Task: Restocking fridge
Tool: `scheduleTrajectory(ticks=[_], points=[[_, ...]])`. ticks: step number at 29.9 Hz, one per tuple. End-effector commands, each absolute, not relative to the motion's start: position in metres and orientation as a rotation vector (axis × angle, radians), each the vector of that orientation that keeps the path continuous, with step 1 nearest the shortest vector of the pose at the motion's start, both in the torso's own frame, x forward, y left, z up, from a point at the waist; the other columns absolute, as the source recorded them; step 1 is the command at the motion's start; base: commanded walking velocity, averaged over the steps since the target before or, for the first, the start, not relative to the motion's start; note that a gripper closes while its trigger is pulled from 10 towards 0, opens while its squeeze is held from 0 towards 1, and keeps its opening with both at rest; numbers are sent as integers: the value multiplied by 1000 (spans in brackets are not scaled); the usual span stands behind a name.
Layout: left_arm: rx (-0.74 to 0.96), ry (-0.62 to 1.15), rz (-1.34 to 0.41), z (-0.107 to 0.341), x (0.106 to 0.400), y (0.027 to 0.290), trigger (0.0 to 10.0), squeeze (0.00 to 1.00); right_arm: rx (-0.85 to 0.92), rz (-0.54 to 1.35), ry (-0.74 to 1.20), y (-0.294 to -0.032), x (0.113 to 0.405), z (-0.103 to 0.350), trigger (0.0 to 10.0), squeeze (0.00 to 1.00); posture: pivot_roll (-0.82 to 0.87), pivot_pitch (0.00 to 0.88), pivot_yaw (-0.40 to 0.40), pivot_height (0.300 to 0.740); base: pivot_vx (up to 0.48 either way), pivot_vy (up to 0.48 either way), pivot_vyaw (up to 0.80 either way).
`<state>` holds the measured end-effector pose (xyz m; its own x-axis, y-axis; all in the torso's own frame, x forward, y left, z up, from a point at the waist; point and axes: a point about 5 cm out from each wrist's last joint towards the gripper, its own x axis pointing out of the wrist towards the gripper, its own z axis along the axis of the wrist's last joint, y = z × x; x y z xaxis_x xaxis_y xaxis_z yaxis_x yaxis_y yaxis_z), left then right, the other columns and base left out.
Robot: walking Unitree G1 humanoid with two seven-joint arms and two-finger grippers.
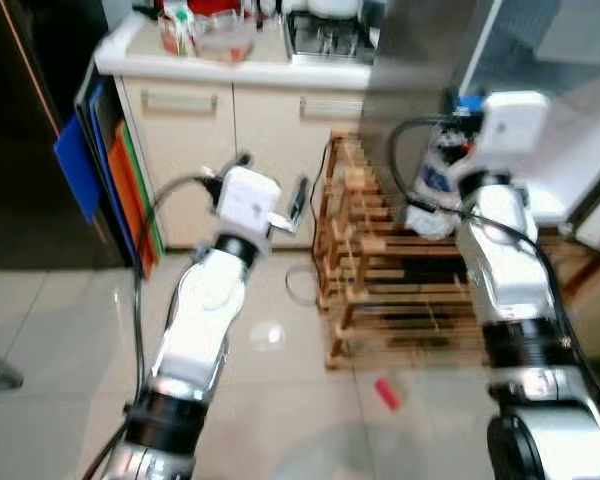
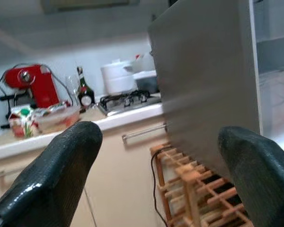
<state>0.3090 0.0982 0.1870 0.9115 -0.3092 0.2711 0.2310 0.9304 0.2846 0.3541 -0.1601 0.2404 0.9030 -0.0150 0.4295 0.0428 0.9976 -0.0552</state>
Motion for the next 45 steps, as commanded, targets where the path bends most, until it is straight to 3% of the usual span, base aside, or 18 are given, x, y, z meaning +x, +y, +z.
scheduleTrajectory(ticks=[1, 20, 28, 29, 35, 45], points=[[263, -309, -249, 185, 312, 105, 10000, 0, -47, 29, -503, -144, 351, 256, 0, 0, 46, 0, -47, 740, 296, -375, 0], [264, -292, -241, 180, 311, 107, 10000, 0, -34, 112, -385, -131, 340, 219, 0, 0, 57, 0, -52, 740, 301, -371, 0], [252, -272, -218, 178, 313, 109, 10000, 0, -45, 133, -327, -128, 342, 210, 0, 0, 55, 0, -55, 740, 343, 0, 0], [247, -274, -219, 177, 312, 108, 10000, 0, -51, 142, -280, -127, 343, 201, 10000, 0, 56, 0, -56, 740, 0, 0, 0], [237, -271, -226, 177, 310, 108, 10000, 0, -55, 142, -251, -126, 343, 194, 10000, 0, 57, 0, -56, 740, 42, 0, 0], [231, -276, -237, 178, 310, 106, 10000, 0, -64, 139, -245, -122, 346, 192, 10000, 0, 61, 0, -60, 740, 437, 0, 0]])
